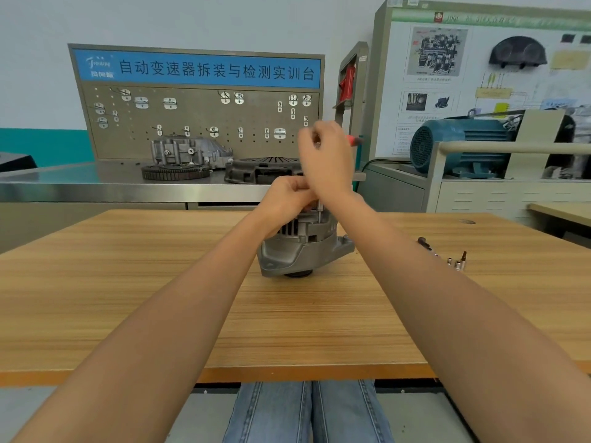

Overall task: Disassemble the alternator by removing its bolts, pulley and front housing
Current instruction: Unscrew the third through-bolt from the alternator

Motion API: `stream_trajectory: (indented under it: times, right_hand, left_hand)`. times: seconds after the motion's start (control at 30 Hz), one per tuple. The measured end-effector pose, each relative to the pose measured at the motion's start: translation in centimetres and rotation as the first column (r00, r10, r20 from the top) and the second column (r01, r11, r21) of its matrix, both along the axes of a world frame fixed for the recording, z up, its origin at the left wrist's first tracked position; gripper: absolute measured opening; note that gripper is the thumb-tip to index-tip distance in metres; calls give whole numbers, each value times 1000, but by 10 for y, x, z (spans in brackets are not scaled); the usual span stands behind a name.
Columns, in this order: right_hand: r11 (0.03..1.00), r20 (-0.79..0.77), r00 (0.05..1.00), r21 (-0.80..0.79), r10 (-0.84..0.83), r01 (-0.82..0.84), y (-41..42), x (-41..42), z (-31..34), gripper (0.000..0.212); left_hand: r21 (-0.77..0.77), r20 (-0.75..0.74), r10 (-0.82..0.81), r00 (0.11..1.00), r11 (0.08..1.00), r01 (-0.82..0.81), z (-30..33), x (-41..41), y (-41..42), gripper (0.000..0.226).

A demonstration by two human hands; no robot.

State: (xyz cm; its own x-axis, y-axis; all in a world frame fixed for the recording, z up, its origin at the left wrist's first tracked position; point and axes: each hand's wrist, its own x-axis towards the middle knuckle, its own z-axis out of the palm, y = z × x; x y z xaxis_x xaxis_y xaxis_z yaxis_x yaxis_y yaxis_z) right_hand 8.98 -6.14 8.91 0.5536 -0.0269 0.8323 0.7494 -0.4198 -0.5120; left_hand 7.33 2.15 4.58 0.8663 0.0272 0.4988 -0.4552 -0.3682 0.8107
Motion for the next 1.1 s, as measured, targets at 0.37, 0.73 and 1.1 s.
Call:
stream_trajectory:
  times: [0.37, 0.73, 1.1]
  right_hand:
    - [925, 220, 920, -129, -325, 358, 13, -1, -7, 24]
    - [707, -230, 758, 589, 610, -390, -10, -6, 24, 43]
    - [959, 166, 946, 3, -280, 284, 7, -5, -12, 18]
  left_hand:
    - [130, 68, 110, 992, 985, -118, 1, 2, -4, 22]
    - [53, -5, -40, 999, 998, 41, 2, -3, -6, 12]
    - [86, -15, 77, 997, 994, -75, 1, 0, -3, 18]
